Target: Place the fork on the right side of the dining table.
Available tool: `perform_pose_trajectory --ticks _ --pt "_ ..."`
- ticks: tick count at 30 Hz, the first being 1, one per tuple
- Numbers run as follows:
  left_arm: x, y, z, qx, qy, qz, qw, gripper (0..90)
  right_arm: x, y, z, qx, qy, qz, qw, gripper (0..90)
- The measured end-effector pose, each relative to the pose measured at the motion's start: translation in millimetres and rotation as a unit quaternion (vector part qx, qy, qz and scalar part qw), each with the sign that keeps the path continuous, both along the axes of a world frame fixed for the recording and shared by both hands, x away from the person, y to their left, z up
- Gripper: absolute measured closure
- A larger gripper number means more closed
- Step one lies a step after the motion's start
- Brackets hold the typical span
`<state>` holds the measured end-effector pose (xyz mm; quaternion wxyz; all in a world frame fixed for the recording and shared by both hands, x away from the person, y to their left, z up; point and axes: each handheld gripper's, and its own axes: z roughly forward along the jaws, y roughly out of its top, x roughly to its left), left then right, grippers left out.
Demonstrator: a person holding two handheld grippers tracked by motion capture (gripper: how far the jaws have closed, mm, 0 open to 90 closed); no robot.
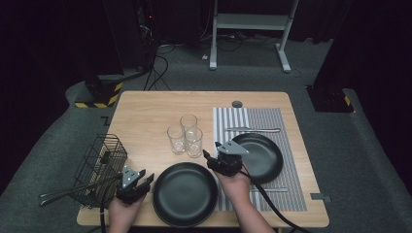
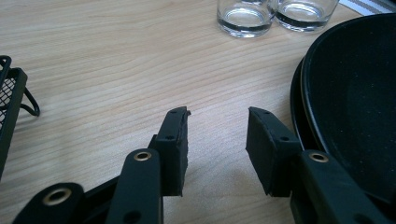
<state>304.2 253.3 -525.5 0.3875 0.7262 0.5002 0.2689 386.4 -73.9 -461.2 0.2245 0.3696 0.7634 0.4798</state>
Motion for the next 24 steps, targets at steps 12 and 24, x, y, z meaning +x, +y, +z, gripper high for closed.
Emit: perform_pose_trajectory --ticks 12,24 --pt "-2.4 -1.4 0.2 0.008 -0.013 0.008 0.9998 57.3 14.4 18.4 1.6 0.006 0.016 0.013 0.9998 31.2" --pt "-1.9 -0.3 0.2 0.004 -0.010 0.007 0.9999 54.5 24.0 30.3 1.0 0.002 0.016 0.025 0.9996 22.7"
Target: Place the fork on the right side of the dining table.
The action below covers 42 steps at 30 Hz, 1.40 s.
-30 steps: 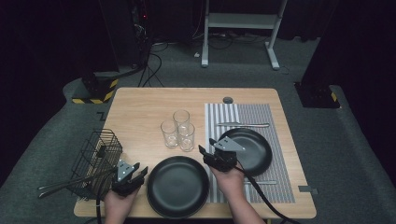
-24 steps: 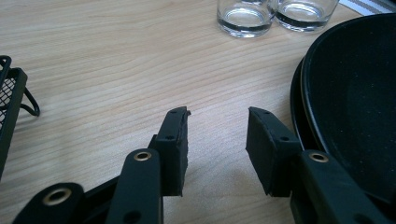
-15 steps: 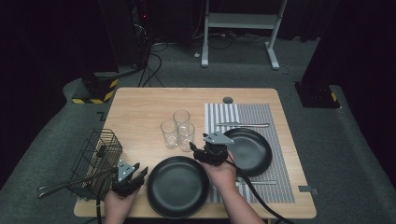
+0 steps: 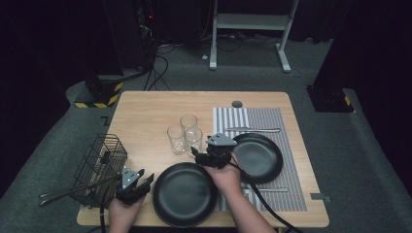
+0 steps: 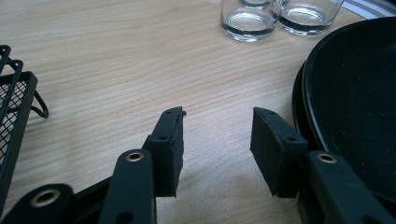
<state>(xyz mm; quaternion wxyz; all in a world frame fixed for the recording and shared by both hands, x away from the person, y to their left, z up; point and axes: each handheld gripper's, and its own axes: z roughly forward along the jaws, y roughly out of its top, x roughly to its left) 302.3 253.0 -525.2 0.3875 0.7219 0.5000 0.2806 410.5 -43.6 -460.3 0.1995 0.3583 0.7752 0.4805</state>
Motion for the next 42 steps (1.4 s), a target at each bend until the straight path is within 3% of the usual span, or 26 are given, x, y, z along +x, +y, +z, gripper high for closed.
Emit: perform_pose_trajectory --ticks 11,42 --pt "0.1 0.0 -0.1 -0.001 0.000 -0.001 1.0000 54.6 10.8 10.5 -2.0 -0.008 0.000 0.000 1.0000 18.9" --pt "0.6 1.1 -0.1 -0.007 0.004 0.001 1.0000 54.5 32.4 27.9 -13.0 -0.008 0.016 -0.010 0.9998 19.2"
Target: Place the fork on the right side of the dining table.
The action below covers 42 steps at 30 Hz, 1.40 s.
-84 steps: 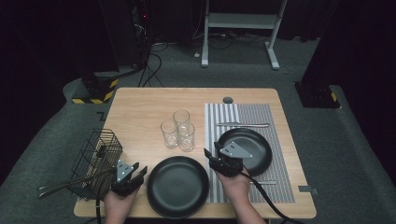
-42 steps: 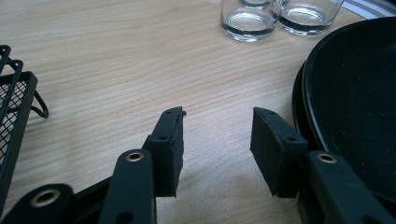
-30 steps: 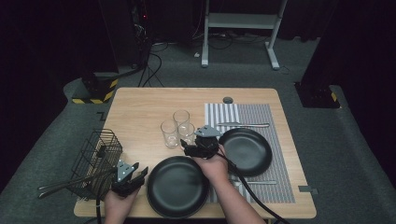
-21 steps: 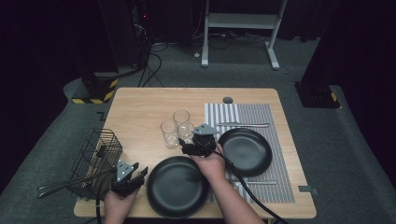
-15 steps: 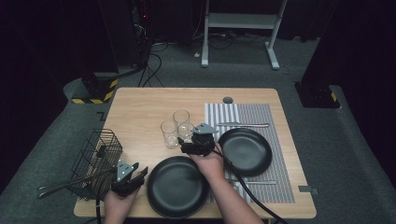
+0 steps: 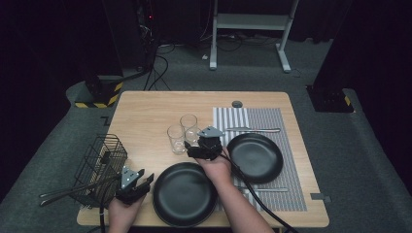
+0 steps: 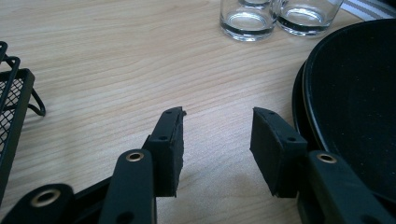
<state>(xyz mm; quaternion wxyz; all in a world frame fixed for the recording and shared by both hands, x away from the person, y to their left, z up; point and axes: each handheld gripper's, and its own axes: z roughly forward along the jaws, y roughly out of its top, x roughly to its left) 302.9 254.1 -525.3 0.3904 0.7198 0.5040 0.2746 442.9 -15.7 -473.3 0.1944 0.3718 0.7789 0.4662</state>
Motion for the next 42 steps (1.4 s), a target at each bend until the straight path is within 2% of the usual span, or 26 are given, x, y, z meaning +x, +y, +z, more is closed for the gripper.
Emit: perform_pose_trajectory --ticks 4,12,22,30,36,42 --pt "-0.5 0.0 0.0 0.000 -0.003 0.000 1.0000 54.5 3.6 1.7 -1.7 0.003 0.002 0.000 1.0000 19.5" --pt "-0.3 0.6 0.0 -0.003 -0.002 -0.002 1.0000 54.5 6.6 6.2 -3.5 -0.008 0.003 -0.002 1.0000 21.7" --pt "-0.1 1.0 0.0 -0.004 -0.001 -0.002 1.0000 54.5 9.2 9.4 -1.1 -0.010 0.008 -0.006 0.9999 26.6" --pt "-0.1 1.6 0.0 -0.006 -0.002 -0.002 1.0000 54.5 10.0 10.1 -0.1 -0.010 0.015 -0.008 0.9998 26.9" --pt "-0.5 3.1 0.1 -0.012 0.000 -0.001 0.9999 54.5 8.4 12.1 -1.8 -0.022 0.002 -0.012 0.9997 27.0" --pt "-0.4 2.9 0.1 -0.012 0.000 0.000 0.9999 54.5 9.2 11.9 -2.0 -0.023 0.009 -0.010 0.9996 27.9"
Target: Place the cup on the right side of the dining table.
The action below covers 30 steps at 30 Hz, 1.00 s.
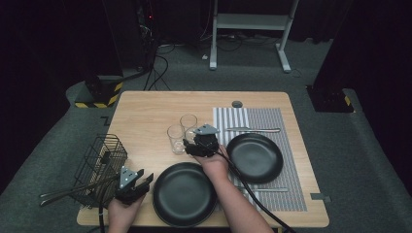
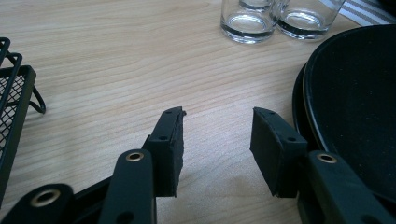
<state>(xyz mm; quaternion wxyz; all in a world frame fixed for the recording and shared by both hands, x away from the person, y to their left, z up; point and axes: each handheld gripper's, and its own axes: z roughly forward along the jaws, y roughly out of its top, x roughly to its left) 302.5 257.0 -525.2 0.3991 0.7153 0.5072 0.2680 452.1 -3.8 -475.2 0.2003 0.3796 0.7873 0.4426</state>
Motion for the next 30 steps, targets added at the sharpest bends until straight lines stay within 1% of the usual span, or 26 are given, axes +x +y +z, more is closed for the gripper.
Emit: perform_pose_trajectory --ticks 12,16,20,24,30 --pt "-0.1 -0.4 -0.1 -0.001 0.001 0.001 1.0000 54.5 -1.1 -0.3 1.8 -0.007 0.000 -0.002 1.0000 28.3" --pt "0.0 -0.5 0.0 0.002 0.002 0.001 1.0000 54.5 -2.1 -3.5 3.2 0.000 0.001 -0.004 1.0000 28.4" --pt "0.2 -0.8 0.0 0.003 0.003 0.001 1.0000 54.5 -4.4 -5.5 6.2 -0.001 -0.003 -0.005 1.0000 28.4" --pt "0.2 -0.8 0.0 0.004 0.002 0.001 1.0000 54.5 -6.7 -7.1 9.3 0.002 0.000 -0.006 1.0000 28.4" --pt "0.4 -0.8 -0.1 0.002 0.003 0.001 1.0000 54.4 -10.7 -8.6 13.5 0.000 -0.007 -0.004 1.0000 28.4"
